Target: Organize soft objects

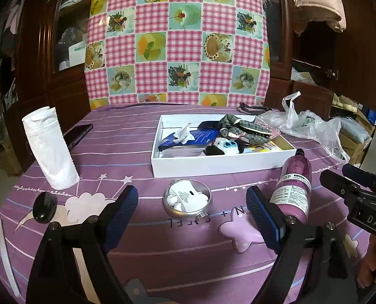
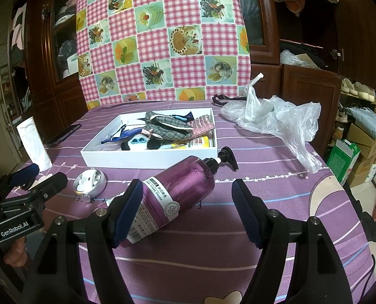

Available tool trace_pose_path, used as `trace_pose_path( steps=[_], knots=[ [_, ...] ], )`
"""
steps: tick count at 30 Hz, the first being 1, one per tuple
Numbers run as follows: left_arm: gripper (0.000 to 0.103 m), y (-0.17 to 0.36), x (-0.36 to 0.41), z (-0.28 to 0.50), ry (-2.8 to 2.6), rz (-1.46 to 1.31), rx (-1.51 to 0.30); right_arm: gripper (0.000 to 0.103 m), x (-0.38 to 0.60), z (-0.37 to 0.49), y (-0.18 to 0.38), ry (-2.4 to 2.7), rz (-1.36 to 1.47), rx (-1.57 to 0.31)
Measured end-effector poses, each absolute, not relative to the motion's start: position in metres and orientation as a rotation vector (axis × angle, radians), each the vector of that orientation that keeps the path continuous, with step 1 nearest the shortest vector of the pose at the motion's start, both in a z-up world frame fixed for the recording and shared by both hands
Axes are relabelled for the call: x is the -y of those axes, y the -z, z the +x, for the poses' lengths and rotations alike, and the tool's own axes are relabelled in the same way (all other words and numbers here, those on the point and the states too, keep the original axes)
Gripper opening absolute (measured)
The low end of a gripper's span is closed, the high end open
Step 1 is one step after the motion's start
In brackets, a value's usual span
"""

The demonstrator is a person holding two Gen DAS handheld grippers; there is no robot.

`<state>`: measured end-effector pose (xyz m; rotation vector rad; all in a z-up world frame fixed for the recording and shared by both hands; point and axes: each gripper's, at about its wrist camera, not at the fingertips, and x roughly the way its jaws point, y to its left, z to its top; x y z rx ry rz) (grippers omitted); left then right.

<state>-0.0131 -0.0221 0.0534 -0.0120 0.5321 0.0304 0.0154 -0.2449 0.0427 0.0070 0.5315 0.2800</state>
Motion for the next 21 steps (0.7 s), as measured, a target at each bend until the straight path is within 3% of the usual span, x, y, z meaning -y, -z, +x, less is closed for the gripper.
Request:
trace_pose_path(
  steps=[21],
  knots=[
    [0.088, -0.0521, 0.0211, -0.0118, -0.049, -0.028, -0.54, 0.074, 0.2437, 0.0151, -0.0432, -0.281, 0.003, -0.531]
  ],
)
